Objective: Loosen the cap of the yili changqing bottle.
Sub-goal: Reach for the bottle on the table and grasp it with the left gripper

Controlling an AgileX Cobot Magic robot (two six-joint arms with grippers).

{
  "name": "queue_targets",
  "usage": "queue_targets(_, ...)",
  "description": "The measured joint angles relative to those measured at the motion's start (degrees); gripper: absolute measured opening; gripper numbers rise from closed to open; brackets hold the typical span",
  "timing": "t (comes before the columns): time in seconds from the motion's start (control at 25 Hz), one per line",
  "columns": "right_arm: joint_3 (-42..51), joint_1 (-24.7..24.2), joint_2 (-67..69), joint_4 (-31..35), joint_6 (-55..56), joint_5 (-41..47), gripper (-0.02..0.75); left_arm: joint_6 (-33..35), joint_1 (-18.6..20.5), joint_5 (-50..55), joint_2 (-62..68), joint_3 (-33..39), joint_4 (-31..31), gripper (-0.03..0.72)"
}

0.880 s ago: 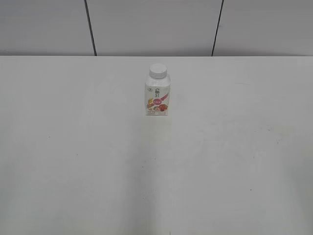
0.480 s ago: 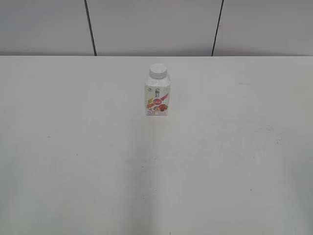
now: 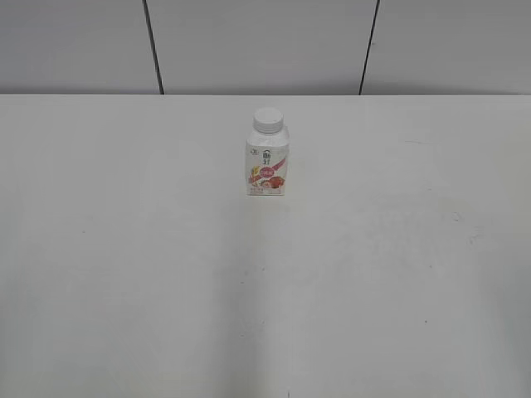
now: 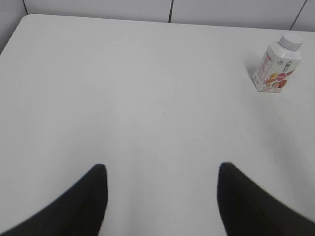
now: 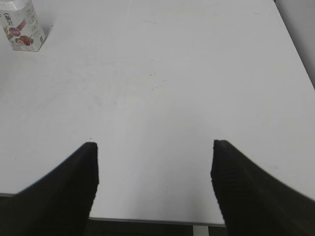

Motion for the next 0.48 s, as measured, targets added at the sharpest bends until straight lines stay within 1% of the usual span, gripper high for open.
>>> queue_targets(0.36, 0.0, 0.0, 0.0, 0.0, 0.0, 0.0, 0.563, 0.0, 0.0, -0.05, 0.0, 0.0, -0.38, 0.439)
queue_targets(0.48, 0.0, 0.0, 0.0, 0.0, 0.0, 0.0, 0.563, 1.64, 0.0, -0.23, 0.0, 0.0, -0.94, 0.439)
